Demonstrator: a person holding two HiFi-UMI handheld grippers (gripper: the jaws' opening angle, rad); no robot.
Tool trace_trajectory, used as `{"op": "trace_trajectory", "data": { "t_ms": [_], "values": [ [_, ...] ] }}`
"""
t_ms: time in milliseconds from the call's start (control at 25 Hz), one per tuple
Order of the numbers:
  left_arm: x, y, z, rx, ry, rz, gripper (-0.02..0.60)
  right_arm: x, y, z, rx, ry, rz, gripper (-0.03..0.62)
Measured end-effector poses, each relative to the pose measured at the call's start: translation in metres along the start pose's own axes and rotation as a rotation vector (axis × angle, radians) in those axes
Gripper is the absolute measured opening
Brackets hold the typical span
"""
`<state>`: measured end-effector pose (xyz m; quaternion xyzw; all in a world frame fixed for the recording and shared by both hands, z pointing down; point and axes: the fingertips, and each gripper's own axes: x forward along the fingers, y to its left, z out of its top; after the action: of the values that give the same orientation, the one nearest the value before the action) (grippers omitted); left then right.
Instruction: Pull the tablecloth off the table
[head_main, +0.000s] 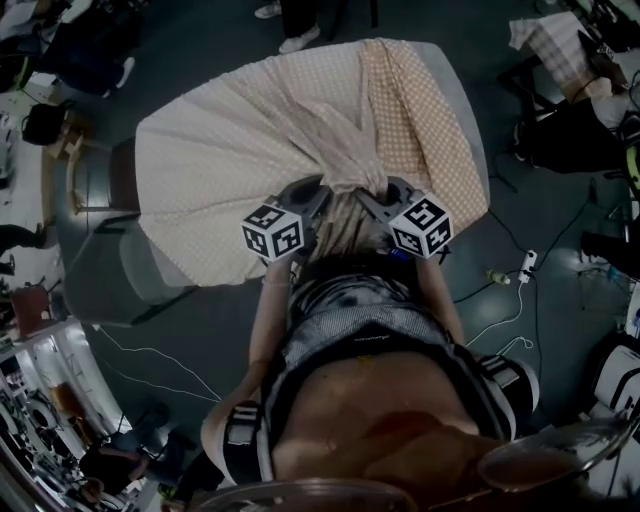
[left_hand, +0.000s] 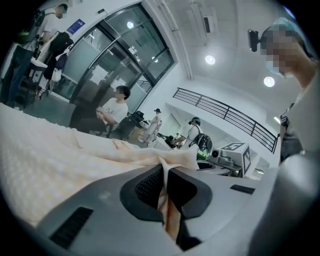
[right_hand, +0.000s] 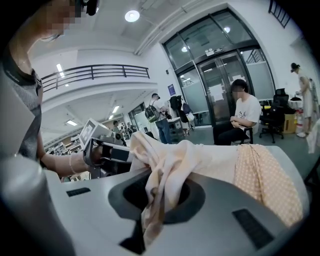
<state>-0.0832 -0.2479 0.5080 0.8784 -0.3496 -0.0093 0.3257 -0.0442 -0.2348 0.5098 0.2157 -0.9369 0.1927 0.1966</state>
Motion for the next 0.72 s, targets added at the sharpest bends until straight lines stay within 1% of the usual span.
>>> {"op": "trace_trajectory", "data": {
  "t_ms": [280,520,640,720],
  "values": [
    [0.014,-0.049,0.014,0.054,-0.008,-0.098,0.009,-0.026,-0.01,0.002,0.029,-0.032,-0.041,0.086],
    [0.029,-0.088,0.032,0.064,-0.057,-0.205,0.009,-0.039,-0.02,0.001,0.049,-0.048,-0.05,0.086],
    [0.037,-0.1,0.032,0.117,-0.04,-0.217,0.009,-0.042,-0.021,0.001,0.051,-0.055,-0.043,0.086],
    [0.034,-0.099,0.032,0.115,-0.048,-0.213,0.009,-0.042,-0.019,0.002,0.05,-0.052,-0.04,0.086]
  ]
}}
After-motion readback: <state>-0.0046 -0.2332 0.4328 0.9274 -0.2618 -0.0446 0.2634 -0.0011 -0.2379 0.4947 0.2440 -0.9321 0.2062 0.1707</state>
